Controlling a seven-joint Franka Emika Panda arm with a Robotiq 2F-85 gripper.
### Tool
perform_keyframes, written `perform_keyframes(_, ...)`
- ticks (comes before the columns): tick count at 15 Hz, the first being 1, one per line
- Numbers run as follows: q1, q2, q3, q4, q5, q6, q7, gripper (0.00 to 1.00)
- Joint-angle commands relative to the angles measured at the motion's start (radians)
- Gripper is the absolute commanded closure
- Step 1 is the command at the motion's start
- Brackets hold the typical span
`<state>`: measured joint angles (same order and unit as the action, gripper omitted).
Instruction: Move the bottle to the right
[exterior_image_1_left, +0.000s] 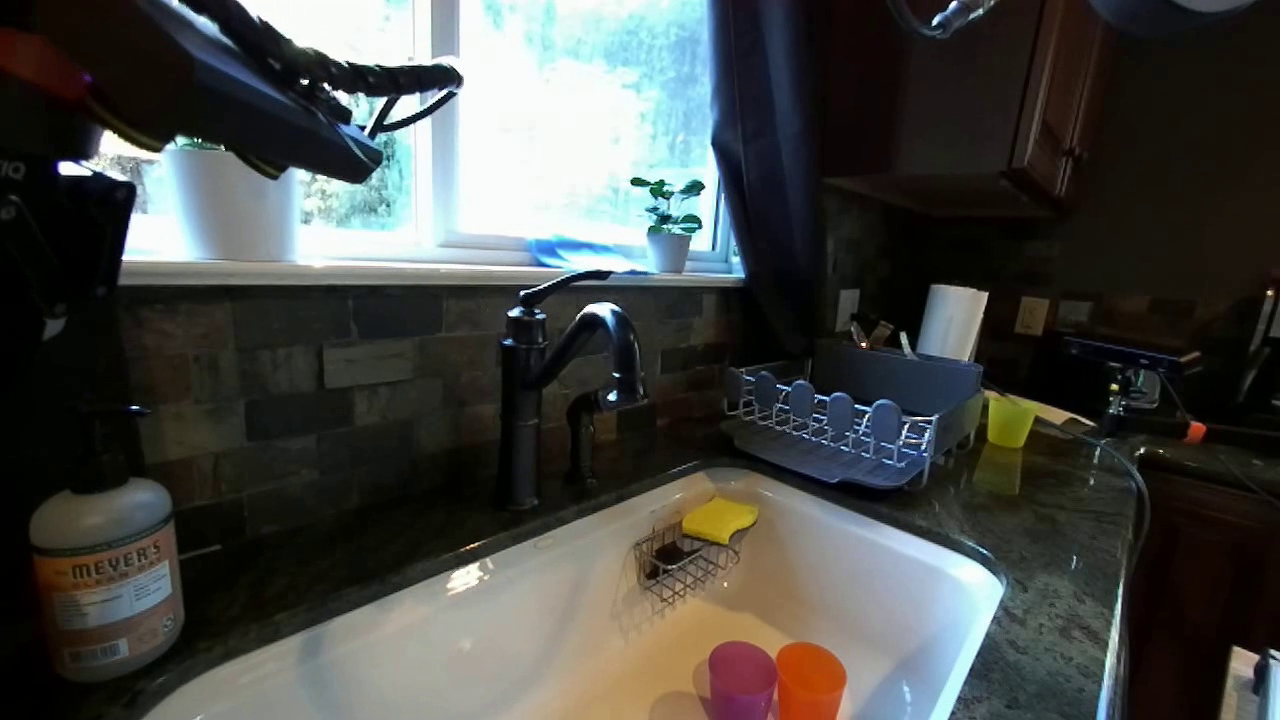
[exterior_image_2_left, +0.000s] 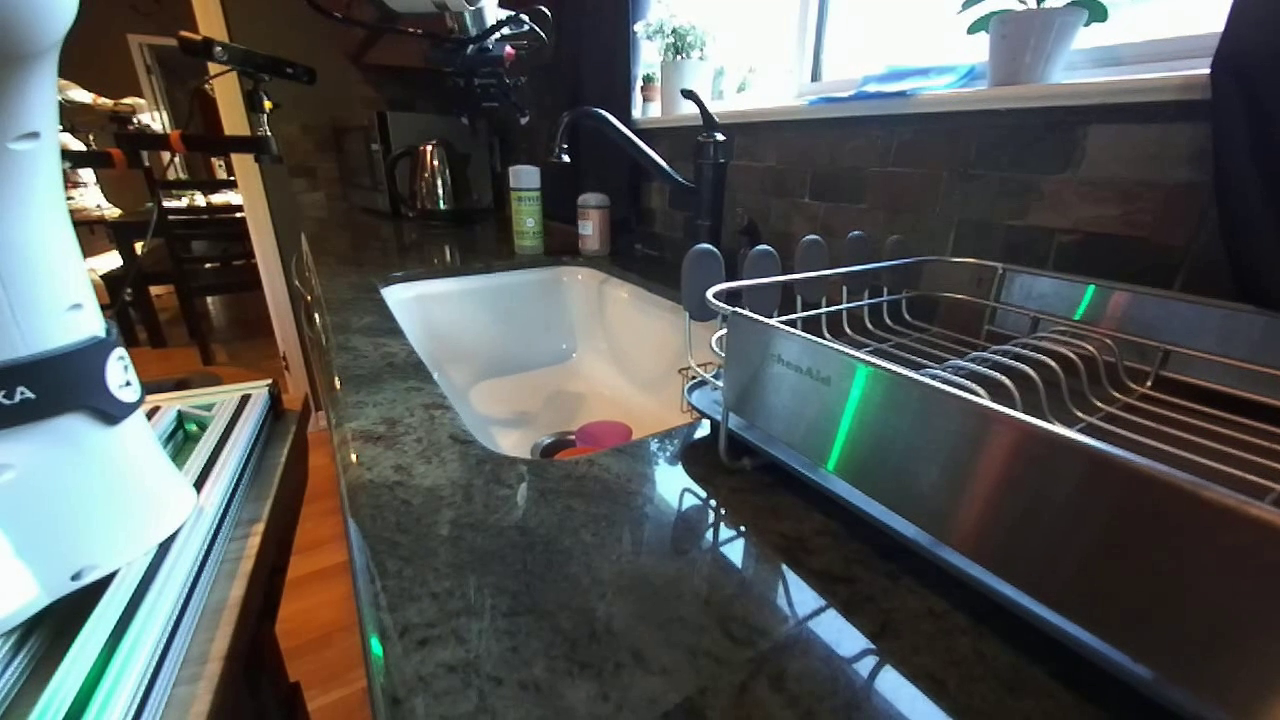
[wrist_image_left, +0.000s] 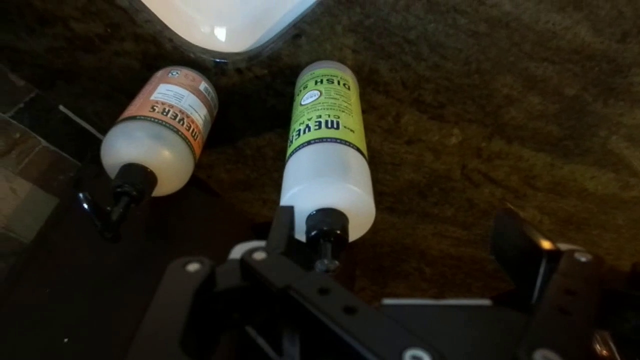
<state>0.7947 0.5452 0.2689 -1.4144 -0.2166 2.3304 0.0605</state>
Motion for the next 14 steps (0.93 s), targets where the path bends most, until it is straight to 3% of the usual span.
perform_keyframes(1, 0.002, 0.018, -0.016, 0.018, 0.005, -0.007, 0.000, 0.00)
perform_keyframes(7, -0.014, 0.084, -0.038, 0.088, 0.011, 0.000, -0.016, 0.00)
perform_keyframes(8, -0.014, 0.101, -0.036, 0.112, 0.012, -0.005, -0.026, 0.09)
perform_keyframes(10, -0.008, 0.128, -0.034, 0.155, 0.010, -0.014, -0.041, 0.15)
perform_keyframes(11, -0.005, 0.139, -0.033, 0.175, 0.013, -0.022, -0.043, 0.10)
perform_keyframes(14, 0.006, 0.171, -0.033, 0.225, 0.022, -0.036, -0.043, 0.11)
